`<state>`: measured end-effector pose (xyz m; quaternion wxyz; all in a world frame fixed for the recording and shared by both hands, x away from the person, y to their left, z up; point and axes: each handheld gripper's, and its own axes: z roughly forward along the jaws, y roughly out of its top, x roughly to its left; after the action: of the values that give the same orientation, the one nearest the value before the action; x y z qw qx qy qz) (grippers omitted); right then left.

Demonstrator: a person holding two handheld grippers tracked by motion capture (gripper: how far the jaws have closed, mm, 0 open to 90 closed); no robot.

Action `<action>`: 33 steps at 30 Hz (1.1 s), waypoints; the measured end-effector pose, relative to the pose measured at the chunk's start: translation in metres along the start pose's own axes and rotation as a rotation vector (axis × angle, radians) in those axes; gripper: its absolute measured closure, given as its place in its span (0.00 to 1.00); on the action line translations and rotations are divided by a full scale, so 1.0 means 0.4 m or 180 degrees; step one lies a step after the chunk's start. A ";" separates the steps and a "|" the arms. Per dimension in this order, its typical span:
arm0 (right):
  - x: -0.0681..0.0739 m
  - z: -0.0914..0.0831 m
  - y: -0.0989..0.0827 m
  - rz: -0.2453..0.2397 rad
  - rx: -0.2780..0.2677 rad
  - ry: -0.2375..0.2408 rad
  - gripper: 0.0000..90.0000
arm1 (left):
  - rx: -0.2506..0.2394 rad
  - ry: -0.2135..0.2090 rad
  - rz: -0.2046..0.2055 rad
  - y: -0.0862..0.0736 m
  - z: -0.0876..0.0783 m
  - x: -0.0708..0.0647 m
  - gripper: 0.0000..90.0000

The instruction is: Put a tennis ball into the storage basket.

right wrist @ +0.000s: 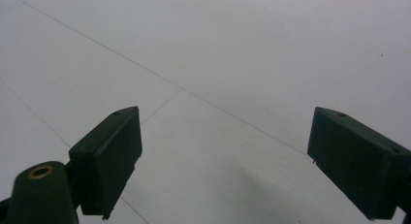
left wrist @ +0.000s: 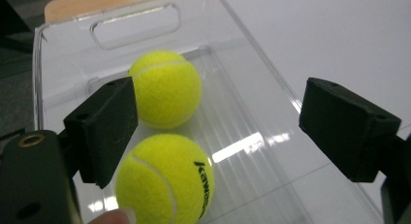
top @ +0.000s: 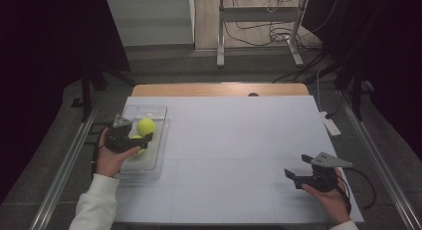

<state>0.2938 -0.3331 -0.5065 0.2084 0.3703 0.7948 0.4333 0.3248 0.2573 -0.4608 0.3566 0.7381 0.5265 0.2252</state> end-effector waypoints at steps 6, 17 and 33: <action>0.001 -0.002 0.000 -0.0003 -0.0004 0.0000 0.14 | -0.0089 -0.0193 -0.0029 0.003 -0.003 -0.011 0.17; 0.001 -0.005 0.001 -0.0001 -0.0013 -0.0012 0.14 | -0.0204 -0.0566 -0.0080 -0.007 -0.018 -0.039 0.17; 0.005 -0.011 0.005 -0.0009 -0.0052 0.0005 0.14 | -0.0233 -0.0949 0.0058 -0.062 -0.036 -0.115 0.16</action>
<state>0.2902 -0.3333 -0.5025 0.2114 0.3671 0.7920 0.4397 0.2835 0.2232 -0.4683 0.4554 0.7547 0.4524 0.1353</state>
